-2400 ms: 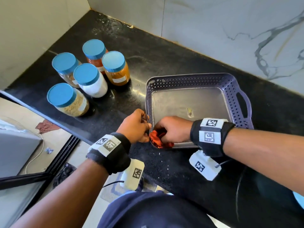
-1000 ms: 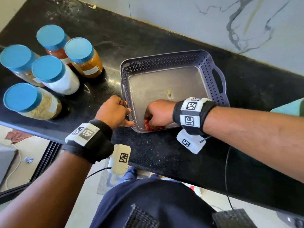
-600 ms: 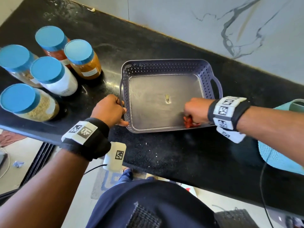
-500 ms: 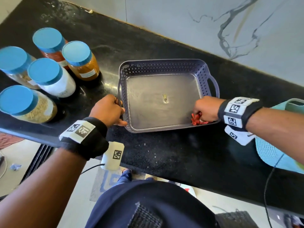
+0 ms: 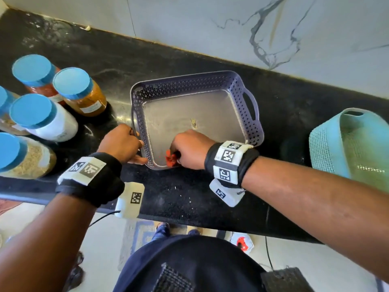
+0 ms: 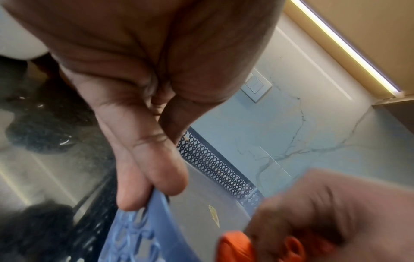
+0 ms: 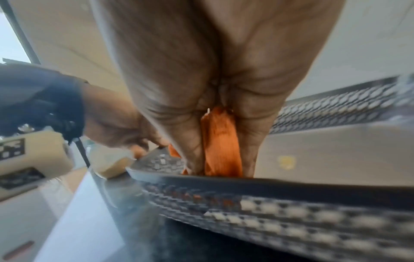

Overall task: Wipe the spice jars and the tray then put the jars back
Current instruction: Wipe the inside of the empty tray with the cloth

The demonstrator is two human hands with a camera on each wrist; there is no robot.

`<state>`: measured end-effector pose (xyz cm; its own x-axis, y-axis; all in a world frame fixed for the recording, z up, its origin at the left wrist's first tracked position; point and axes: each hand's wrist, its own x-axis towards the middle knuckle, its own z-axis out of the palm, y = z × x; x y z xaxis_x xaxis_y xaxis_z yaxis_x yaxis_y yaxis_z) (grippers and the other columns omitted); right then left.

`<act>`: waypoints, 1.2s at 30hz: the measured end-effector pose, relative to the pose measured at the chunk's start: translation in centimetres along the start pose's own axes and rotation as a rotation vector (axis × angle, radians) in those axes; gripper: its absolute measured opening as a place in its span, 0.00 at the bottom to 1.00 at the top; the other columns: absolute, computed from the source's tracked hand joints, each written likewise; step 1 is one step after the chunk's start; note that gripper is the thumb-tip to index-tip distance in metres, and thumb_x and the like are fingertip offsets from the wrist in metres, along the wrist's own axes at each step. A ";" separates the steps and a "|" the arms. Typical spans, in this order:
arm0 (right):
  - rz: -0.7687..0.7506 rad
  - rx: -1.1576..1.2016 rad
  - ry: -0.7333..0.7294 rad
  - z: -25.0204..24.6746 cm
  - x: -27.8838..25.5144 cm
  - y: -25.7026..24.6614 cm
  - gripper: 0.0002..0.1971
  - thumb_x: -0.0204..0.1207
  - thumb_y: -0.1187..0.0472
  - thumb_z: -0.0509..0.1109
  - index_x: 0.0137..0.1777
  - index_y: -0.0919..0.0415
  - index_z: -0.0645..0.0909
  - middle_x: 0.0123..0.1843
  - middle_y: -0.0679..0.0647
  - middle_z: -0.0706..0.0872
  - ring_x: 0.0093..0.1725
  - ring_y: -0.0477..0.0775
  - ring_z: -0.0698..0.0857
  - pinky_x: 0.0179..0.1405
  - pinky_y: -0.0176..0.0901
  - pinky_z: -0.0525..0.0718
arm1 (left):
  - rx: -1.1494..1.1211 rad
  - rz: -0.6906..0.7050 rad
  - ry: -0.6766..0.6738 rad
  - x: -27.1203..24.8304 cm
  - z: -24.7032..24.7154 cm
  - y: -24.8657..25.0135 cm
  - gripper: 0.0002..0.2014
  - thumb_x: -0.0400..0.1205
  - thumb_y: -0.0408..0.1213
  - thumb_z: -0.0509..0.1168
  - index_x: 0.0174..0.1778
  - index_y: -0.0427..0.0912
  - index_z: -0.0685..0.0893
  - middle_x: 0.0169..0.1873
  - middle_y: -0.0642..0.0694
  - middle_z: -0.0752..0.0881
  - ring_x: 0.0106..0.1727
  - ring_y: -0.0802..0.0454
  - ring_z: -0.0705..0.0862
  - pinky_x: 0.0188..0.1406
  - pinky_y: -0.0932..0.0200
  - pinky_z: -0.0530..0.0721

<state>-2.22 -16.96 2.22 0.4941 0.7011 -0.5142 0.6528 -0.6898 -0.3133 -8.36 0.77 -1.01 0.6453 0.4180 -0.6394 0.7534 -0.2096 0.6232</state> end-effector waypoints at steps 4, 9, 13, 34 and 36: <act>0.151 -0.072 -0.037 -1.5 -4.0 5.9 0.13 0.80 0.66 0.66 0.57 0.57 0.91 0.56 0.56 0.91 0.61 0.60 0.86 0.50 0.35 0.71 | 0.116 0.053 0.025 1.4 -0.8 -0.4 0.09 0.72 0.33 0.62 0.48 0.45 0.79 0.48 0.34 0.90 0.43 0.31 0.93 0.48 0.33 0.92; 0.275 -0.260 -0.191 -1.6 -7.8 12.5 0.12 0.79 0.65 0.64 0.53 0.58 0.90 0.49 0.59 0.89 0.55 0.65 0.87 0.50 0.46 0.81 | 0.262 0.088 0.010 1.9 -1.1 0.4 0.08 0.76 0.32 0.65 0.49 0.46 0.82 0.47 0.35 0.91 0.44 0.32 0.93 0.48 0.35 0.93; 0.185 -0.070 -0.216 -0.9 -8.9 12.2 0.17 0.82 0.60 0.64 0.66 0.59 0.87 0.66 0.56 0.85 0.67 0.58 0.81 0.71 0.51 0.77 | 0.434 0.199 0.166 1.6 -1.6 2.0 0.09 0.82 0.38 0.68 0.57 0.46 0.81 0.49 0.39 0.91 0.48 0.35 0.91 0.58 0.40 0.89; 0.006 0.013 -0.107 2.7 -0.2 1.3 0.05 0.77 0.68 0.68 0.44 0.61 0.85 0.43 0.56 0.84 0.47 0.63 0.85 0.40 0.42 0.72 | 0.274 0.147 -0.050 -1.1 5.2 1.5 0.20 0.82 0.39 0.65 0.66 0.32 0.73 0.58 0.30 0.88 0.60 0.30 0.88 0.60 0.41 0.86; -0.036 -0.053 -0.125 2.8 0.0 1.4 0.07 0.75 0.68 0.68 0.48 0.62 0.87 0.50 0.60 0.88 0.52 0.63 0.86 0.42 0.43 0.76 | 0.345 0.163 0.002 -1.0 4.9 1.8 0.16 0.86 0.33 0.63 0.67 0.30 0.72 0.61 0.29 0.87 0.62 0.30 0.86 0.59 0.45 0.84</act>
<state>-2.92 -18.49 -0.47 0.3962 0.6949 -0.6001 0.7001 -0.6515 -0.2922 -7.05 -4.32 -1.49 0.7603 0.3558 -0.5434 0.6391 -0.5591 0.5282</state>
